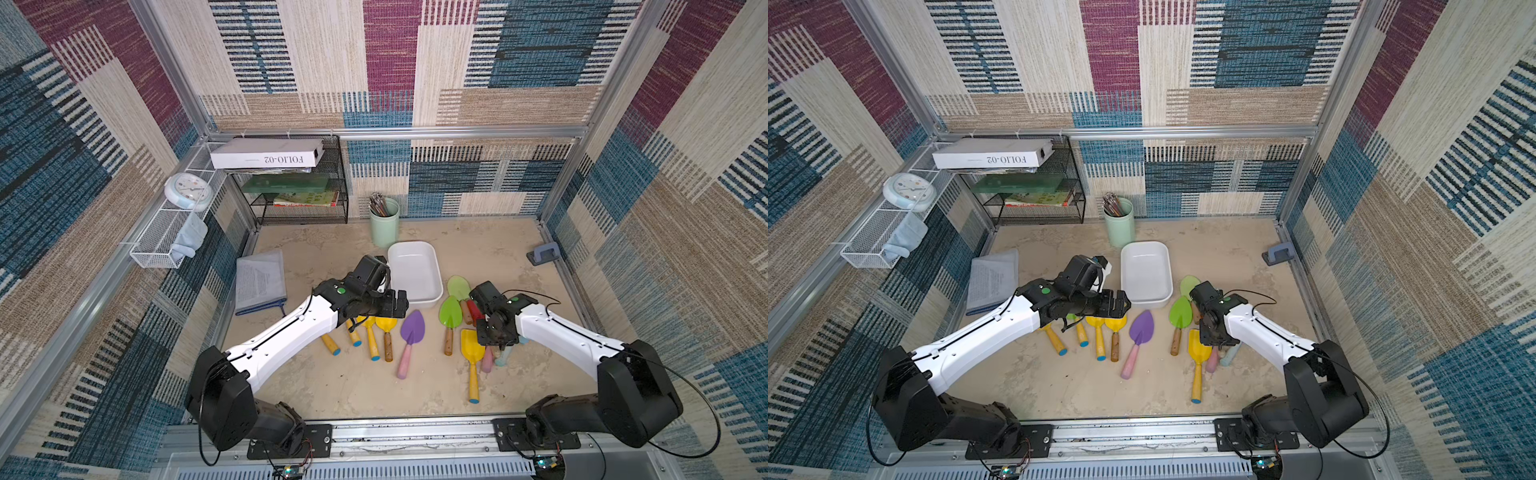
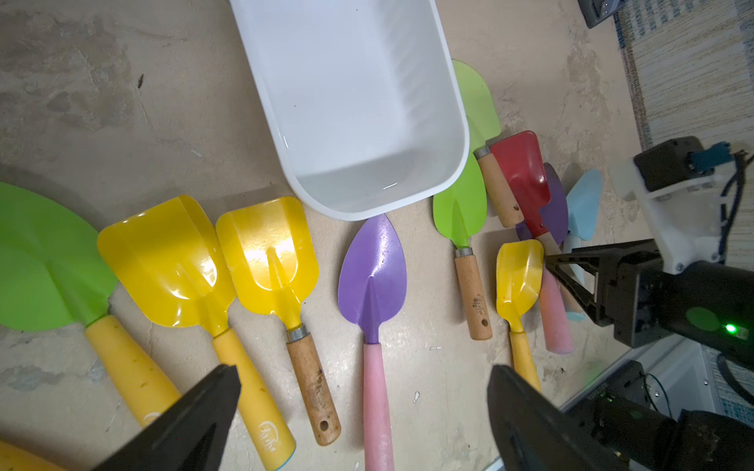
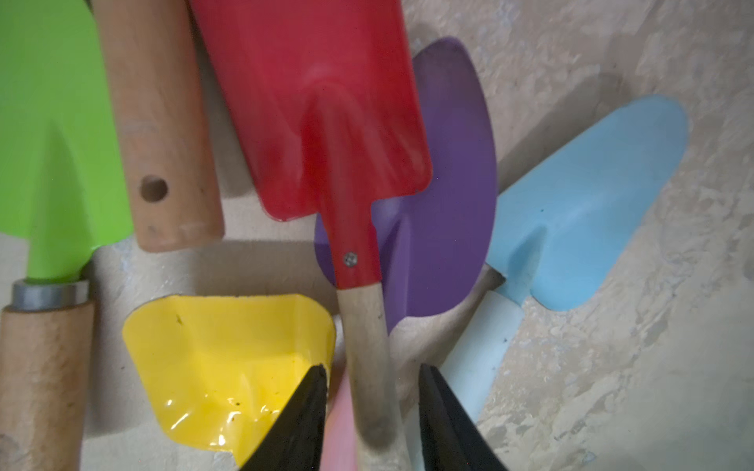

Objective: Put the shovel into the storage box
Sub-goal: Pick up the shovel from the center of the board.

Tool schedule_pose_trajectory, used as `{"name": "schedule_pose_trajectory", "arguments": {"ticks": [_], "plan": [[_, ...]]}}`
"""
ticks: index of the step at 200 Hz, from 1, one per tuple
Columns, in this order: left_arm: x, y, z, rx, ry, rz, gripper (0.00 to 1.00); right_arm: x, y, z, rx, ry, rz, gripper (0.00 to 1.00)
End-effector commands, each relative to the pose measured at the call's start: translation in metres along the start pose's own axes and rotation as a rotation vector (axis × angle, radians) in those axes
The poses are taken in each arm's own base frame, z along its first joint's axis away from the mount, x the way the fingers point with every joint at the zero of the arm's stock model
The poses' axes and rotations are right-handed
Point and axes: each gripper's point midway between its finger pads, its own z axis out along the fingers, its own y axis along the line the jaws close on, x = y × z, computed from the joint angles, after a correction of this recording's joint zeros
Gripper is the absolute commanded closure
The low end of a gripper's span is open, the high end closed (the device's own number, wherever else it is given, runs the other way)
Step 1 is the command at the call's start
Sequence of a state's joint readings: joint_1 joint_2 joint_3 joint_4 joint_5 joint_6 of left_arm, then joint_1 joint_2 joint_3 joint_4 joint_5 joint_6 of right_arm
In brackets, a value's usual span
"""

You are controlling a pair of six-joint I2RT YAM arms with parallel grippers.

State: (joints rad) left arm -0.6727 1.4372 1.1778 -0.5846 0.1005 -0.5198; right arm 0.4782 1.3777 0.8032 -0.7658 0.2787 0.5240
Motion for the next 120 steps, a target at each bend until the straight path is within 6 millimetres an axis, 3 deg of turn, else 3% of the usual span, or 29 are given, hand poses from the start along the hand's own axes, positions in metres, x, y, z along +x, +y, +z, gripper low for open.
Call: {"name": "schedule_pose_trajectory", "arguments": {"ticks": [1, 46, 99, 120], "plan": [[-0.003, -0.002, 0.001, 0.006, -0.012, 0.002, 0.01, 0.004, 0.001, 0.004, 0.004, 0.019, 0.006, 0.62], [-0.003, -0.001, 0.002, 0.000, -0.011, 0.003, 0.01, 0.007, -0.001, 0.011, 0.023, 0.033, -0.004, 0.72], [-0.003, -0.003, 0.001, 0.005, -0.012, 0.002, 0.01, 0.002, -0.001, 0.007, 0.023, 0.011, -0.004, 1.00], [-0.005, -0.006, -0.001, 0.017, -0.016, 0.004, 0.01, -0.007, -0.002, -0.001, 0.020, -0.027, 0.006, 1.00]]}}
